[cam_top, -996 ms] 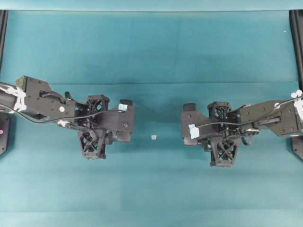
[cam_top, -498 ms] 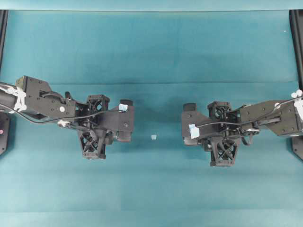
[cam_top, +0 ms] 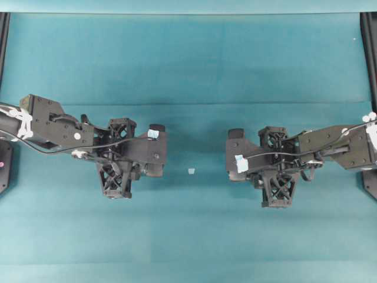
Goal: Insert the washer onto the shaft with both hands.
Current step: 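Close the left gripper on the washer and right on the hex collar, then lift the washer and shaft and rotate both grippers to face each other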
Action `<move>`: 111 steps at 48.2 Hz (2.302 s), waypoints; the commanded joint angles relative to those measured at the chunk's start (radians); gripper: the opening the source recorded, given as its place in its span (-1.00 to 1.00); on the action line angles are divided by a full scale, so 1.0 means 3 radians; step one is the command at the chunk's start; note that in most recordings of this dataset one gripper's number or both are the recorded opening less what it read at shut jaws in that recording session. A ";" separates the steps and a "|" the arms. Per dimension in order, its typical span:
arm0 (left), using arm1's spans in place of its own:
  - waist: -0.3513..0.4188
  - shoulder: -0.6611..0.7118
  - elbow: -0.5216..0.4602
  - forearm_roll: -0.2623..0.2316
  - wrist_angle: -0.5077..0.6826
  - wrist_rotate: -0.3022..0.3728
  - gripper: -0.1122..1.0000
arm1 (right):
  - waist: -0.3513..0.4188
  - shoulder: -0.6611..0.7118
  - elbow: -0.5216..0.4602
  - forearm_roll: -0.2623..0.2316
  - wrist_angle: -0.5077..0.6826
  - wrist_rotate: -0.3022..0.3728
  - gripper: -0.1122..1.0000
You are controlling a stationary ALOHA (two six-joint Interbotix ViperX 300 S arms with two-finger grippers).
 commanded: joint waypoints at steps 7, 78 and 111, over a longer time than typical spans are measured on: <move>0.0005 -0.0010 -0.0036 0.0005 -0.0015 0.0005 -0.15 | -0.0020 0.0010 0.0015 -0.0015 0.0005 -0.0005 -0.79; 0.0005 -0.0588 0.0348 0.0005 -0.1150 -0.0159 -0.16 | -0.0020 -0.0430 0.0368 0.0000 -0.1278 0.0041 -0.79; 0.0000 -0.0695 0.0598 0.0005 -0.2265 -0.0465 -0.16 | 0.0102 -0.0583 0.0721 0.0031 -0.2357 0.0445 -0.79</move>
